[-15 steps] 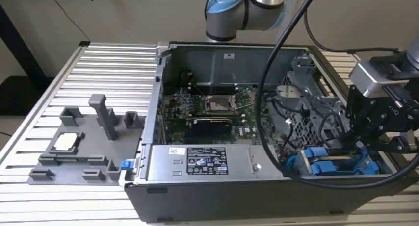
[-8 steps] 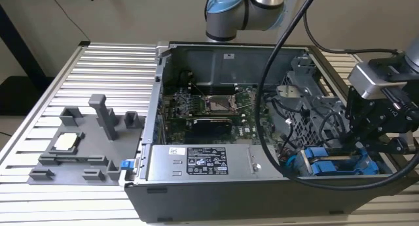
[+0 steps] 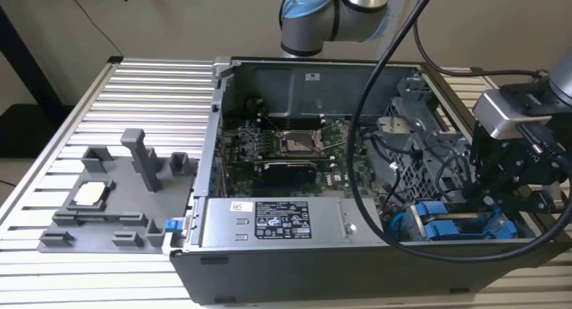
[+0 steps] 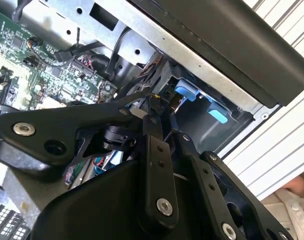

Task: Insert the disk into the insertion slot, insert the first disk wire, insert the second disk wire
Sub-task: 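Insert the first disk wire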

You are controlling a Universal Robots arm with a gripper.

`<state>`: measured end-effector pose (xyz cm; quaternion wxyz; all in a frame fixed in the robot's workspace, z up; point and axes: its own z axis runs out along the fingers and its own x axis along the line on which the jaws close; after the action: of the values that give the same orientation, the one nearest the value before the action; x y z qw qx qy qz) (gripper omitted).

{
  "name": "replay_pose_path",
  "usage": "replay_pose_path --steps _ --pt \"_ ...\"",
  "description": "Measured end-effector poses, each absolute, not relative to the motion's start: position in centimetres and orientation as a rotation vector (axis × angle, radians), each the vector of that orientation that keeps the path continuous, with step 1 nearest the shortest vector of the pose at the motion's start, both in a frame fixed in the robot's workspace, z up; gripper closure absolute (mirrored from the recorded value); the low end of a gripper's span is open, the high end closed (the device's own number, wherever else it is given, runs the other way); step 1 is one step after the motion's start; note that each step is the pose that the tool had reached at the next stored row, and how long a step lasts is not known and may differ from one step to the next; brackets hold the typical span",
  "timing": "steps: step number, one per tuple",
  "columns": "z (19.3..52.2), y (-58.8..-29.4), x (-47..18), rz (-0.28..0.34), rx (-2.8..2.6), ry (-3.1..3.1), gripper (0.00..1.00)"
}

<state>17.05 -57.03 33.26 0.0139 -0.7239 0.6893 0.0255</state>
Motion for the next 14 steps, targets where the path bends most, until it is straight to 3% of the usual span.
replay_pose_path --steps 4,5,14 --pt "33.2 -57.1 17.0 0.08 -2.254 2.146 0.79" --pt "33.3 -57.1 17.0 0.08 -2.254 2.146 0.73" --pt "35.4 -57.1 17.0 0.08 -2.254 2.146 0.73"
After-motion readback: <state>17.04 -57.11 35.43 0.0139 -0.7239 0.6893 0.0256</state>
